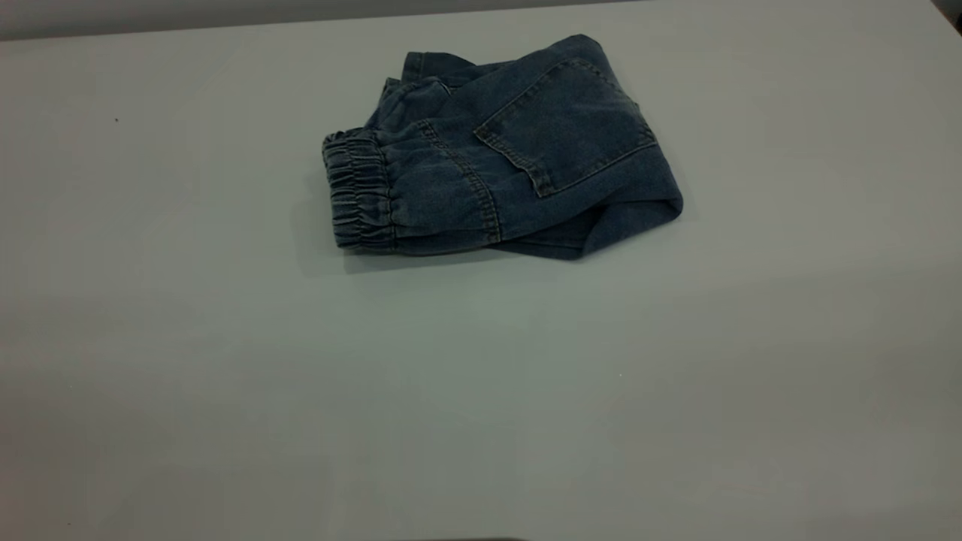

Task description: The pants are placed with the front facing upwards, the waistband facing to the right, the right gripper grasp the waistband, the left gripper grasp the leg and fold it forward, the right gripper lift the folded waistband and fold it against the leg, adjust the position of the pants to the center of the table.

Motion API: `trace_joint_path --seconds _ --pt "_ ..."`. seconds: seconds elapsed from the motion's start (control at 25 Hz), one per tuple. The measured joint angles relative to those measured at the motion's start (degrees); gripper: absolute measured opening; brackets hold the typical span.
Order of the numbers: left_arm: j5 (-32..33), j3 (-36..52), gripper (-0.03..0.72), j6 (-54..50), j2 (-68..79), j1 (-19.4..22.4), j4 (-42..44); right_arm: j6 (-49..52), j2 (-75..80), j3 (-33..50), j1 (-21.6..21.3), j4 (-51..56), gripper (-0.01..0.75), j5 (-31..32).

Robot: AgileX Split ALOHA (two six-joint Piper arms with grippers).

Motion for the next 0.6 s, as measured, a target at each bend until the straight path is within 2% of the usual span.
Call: trace_joint_path --seconds 0.12,0.36,0.6 --pt "0.13 0.00 0.557 0.00 -1.27 0.00 0.00 0.00 -0.31 0.00 -0.99 0.06 0.578 0.16" --pt "0.26 0.00 0.557 0.00 -1.27 0.00 0.00 0.00 -0.31 0.00 -5.63 0.06 0.578 0.16" --pt "0.33 0.00 0.557 0.00 -1.27 0.00 0.00 0.00 -0.31 0.00 -6.09 0.06 0.578 0.16"
